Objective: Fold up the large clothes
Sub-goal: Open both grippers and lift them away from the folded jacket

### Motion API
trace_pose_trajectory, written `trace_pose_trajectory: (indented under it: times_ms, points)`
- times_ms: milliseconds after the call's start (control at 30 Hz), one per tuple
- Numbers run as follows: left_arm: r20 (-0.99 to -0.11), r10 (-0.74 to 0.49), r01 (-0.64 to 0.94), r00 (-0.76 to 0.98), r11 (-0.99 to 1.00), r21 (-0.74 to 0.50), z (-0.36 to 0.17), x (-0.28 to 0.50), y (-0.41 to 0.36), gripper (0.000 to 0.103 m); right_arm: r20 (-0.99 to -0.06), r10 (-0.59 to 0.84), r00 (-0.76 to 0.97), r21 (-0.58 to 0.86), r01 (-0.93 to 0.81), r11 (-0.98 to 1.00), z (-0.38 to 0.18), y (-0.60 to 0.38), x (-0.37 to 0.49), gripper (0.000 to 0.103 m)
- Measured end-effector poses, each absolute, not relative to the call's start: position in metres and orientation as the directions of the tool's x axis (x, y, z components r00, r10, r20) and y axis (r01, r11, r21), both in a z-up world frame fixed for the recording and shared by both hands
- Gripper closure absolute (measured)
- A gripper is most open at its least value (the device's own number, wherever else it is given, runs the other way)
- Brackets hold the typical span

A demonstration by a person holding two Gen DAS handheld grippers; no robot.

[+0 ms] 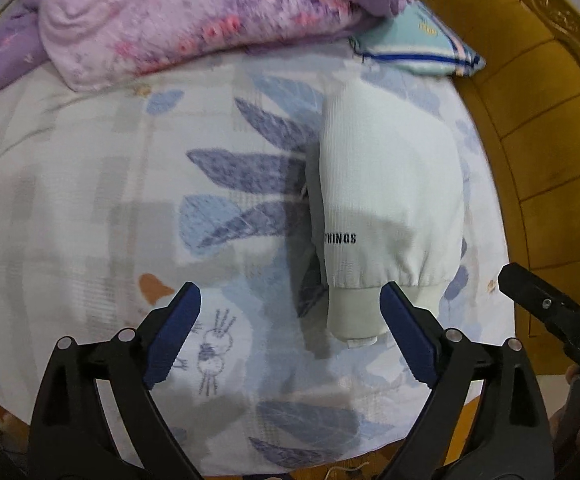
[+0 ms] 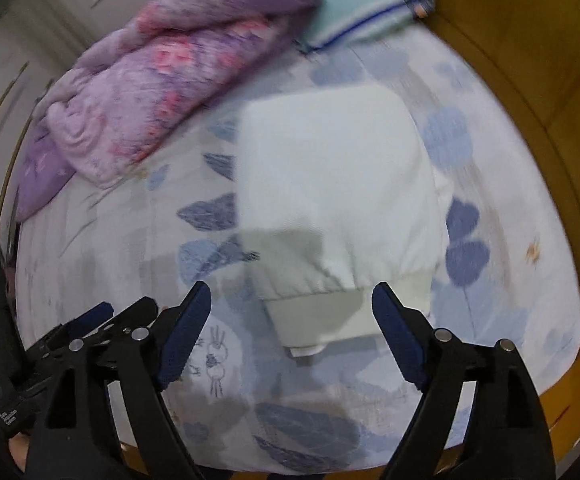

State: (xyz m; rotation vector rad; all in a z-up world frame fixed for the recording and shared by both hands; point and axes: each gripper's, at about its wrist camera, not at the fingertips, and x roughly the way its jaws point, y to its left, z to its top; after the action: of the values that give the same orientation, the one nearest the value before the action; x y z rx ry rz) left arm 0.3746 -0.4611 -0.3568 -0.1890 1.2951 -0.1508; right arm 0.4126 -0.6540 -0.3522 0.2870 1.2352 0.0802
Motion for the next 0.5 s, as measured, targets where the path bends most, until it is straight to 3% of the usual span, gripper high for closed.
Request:
trace_pose_trajectory:
  times_ms: [233,500]
  points:
    - [-0.909,-0.219,-0.051,0.355,0.966,-0.253,-0.295,0.353,-0.429,0.012,-0.889,0.241,0.39,0.257,-0.011,0.966,-0.298,-0.615,0.402,0.016]
    - [-0.858,-0.215,0.012,0.466,0.971,-0.237,-0.221,0.323,-0.401,0.012,-0.869,0.207,0.449,0.204,-0.057,0.977,-0.241,-0.573,0.373,0.015]
